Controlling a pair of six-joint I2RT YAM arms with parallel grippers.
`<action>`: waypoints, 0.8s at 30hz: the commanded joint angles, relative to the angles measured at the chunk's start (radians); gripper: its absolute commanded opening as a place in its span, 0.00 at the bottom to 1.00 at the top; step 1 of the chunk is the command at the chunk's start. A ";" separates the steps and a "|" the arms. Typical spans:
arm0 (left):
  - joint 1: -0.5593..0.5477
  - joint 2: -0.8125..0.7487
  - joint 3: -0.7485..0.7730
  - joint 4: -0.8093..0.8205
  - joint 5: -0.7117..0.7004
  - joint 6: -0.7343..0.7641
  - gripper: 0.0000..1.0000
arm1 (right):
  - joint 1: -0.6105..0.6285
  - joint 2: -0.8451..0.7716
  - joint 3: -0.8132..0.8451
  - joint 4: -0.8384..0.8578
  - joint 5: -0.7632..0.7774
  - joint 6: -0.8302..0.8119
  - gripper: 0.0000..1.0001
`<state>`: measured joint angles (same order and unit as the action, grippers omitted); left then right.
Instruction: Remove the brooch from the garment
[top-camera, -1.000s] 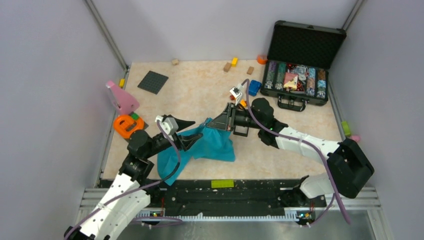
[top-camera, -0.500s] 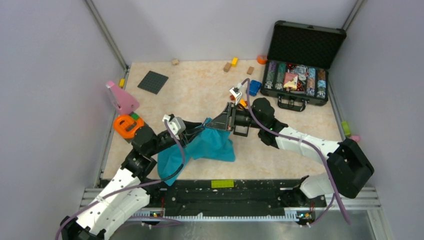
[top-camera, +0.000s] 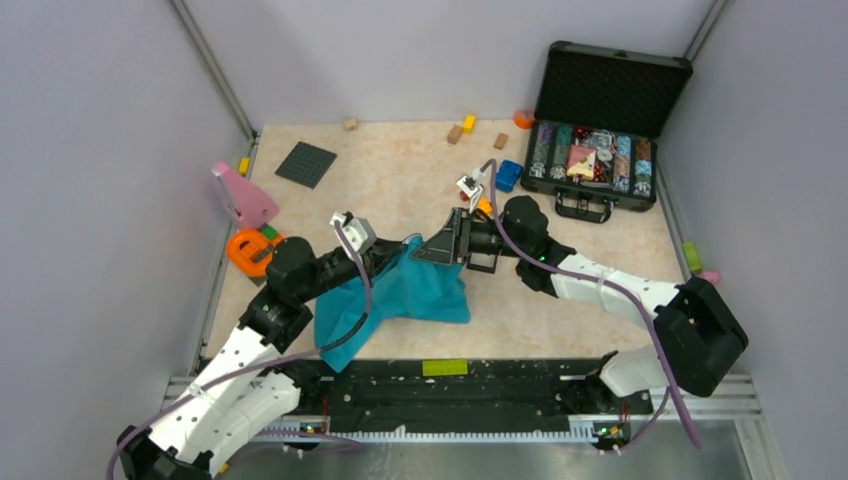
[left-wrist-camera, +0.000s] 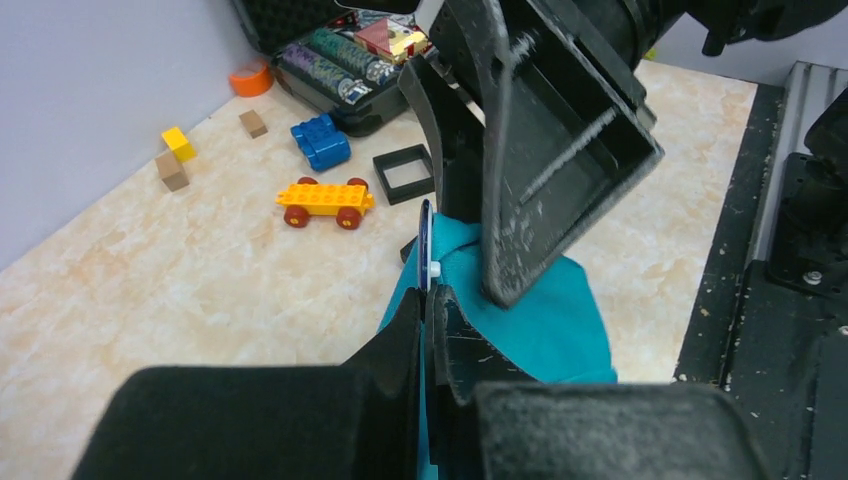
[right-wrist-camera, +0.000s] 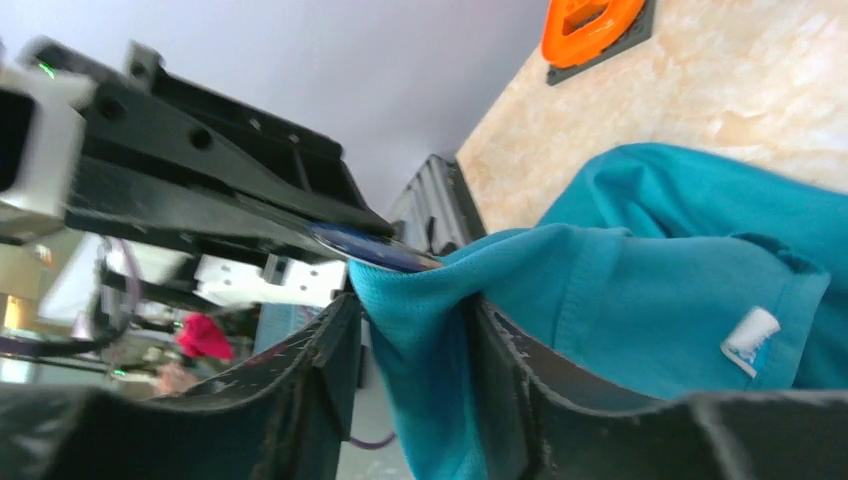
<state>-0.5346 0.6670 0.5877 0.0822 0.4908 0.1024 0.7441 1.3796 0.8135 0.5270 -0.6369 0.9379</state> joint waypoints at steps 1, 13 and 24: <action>-0.003 0.067 0.143 -0.148 0.028 -0.063 0.00 | 0.006 -0.032 0.006 -0.071 0.001 -0.182 0.56; -0.002 0.191 0.323 -0.422 0.168 -0.200 0.00 | -0.009 -0.189 -0.074 -0.081 0.025 -0.446 0.76; -0.001 0.254 0.378 -0.479 0.265 -0.201 0.00 | -0.009 -0.150 -0.069 0.013 -0.061 -0.396 0.51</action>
<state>-0.5350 0.9154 0.9165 -0.3927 0.7006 -0.0917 0.7429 1.2228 0.7395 0.4526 -0.6506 0.5312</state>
